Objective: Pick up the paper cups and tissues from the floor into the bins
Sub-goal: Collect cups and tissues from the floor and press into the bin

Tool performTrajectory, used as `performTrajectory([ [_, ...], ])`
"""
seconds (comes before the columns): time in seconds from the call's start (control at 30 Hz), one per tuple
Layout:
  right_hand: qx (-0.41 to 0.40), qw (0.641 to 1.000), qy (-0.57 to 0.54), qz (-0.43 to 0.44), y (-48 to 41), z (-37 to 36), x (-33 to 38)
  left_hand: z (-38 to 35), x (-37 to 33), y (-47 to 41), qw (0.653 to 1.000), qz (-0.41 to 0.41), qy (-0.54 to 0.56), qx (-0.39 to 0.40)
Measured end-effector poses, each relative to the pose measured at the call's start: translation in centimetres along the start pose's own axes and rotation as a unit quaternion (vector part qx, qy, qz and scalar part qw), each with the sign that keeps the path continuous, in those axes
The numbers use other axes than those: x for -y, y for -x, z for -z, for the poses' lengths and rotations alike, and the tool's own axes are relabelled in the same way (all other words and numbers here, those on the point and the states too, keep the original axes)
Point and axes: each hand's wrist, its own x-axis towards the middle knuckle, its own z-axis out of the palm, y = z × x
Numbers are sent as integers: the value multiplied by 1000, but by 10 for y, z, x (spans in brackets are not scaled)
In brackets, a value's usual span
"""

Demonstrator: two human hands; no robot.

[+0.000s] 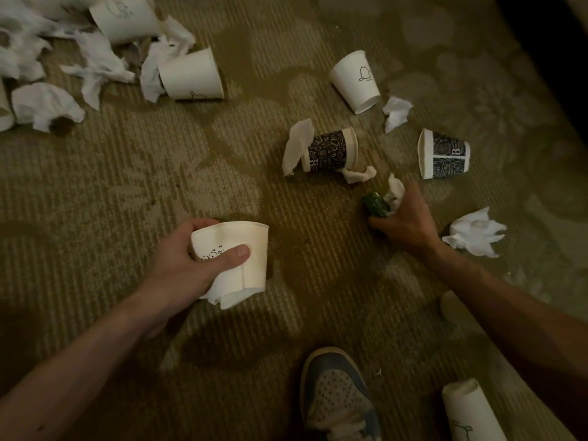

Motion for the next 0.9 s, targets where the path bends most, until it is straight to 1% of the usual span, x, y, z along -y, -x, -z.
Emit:
performTrajectory([
  [0.07, 21, 999, -25, 2, 2, 2, 1, 1, -1, 0, 1000, 3, 7, 1],
  [0.2, 84, 993, -66, 56, -6, 8, 19, 4, -2, 2, 1000, 8, 17, -1],
  [0.3, 143, 984, -97, 38, -17, 9, 38, 5, -3, 6, 1000, 12, 25, -1],
  [0.4, 176, 981, -79, -5, -27, 7, 47, 6, -4, 9, 999, 16, 29, -1],
  [0.47, 183, 979, -87, -20, -28, 4, 50, 8, -5, 10, 999, 20, 28, -4],
  [0.63, 145, 986, -82, -16, -23, 0, 47, 10, -4, 13, 999, 21, 29, -11],
  [0.77, 161, 983, -83, -42, -15, 0, 36, 9, -5, 13, 1000, 19, 20, -15],
  [0.9, 164, 982, -93, 5, 0, 2, 25, 5, -8, 13, 1000, 12, 11, -7],
])
